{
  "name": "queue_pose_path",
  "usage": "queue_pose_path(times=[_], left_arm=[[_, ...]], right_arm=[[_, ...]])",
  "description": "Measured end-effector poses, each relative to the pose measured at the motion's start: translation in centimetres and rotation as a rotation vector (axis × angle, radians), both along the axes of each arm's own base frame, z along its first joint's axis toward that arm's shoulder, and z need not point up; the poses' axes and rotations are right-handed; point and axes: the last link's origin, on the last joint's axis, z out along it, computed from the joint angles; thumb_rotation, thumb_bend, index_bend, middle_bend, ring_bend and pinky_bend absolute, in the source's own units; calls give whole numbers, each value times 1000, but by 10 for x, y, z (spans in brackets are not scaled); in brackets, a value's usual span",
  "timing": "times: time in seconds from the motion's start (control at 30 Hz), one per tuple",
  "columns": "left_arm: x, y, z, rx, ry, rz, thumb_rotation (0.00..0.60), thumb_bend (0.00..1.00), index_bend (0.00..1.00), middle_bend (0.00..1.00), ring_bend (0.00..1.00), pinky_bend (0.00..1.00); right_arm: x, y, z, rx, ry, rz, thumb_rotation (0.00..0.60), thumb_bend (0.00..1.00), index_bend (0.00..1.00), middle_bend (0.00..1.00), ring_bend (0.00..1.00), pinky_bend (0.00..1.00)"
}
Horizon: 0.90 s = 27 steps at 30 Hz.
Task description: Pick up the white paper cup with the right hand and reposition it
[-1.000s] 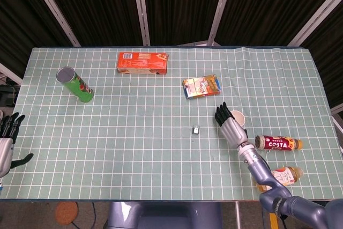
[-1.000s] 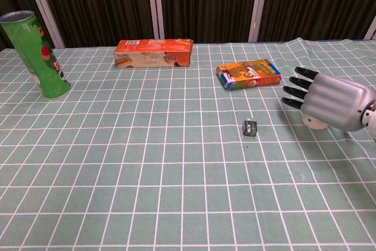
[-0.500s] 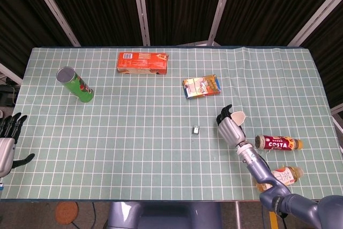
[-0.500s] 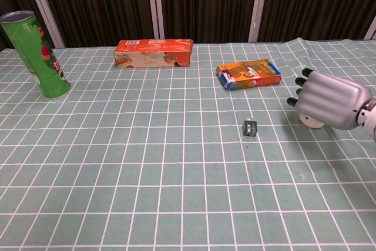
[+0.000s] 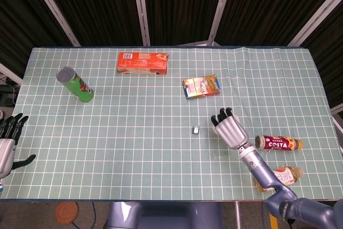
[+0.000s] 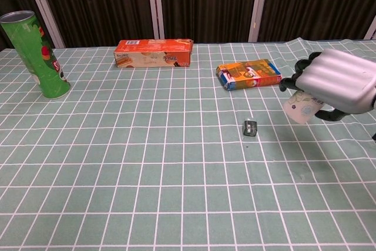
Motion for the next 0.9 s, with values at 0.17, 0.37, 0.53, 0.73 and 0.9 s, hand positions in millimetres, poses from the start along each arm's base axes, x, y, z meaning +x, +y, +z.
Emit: queue_pose_path(times=[0.17, 0.37, 0.53, 0.73, 0.9], left_arm=[[2, -2, 0, 0, -8, -9, 600, 0, 0, 0, 0, 0], [3, -3, 0, -6, -8, -14, 600, 0, 0, 0, 0, 0], [3, -3, -1, -8, -11, -10, 600, 0, 0, 0, 0, 0], [2, -2, -1, -11, -11, -8, 600, 0, 0, 0, 0, 0], [2, -3, -2, -16, -11, -8, 600, 0, 0, 0, 0, 0]], right_arm=[[9, 15, 8, 160, -306, -114, 600, 189, 269, 434, 251, 355], [8, 29, 4, 326, -520, -234, 600, 190, 270, 434, 251, 358], [5, 34, -10, 384, -534, -271, 600, 190, 270, 434, 251, 360], [4, 35, -25, 405, -532, -294, 600, 176, 183, 327, 168, 284], [-3, 36, -29, 419, -473, -317, 600, 53, 0, 1, 0, 0]])
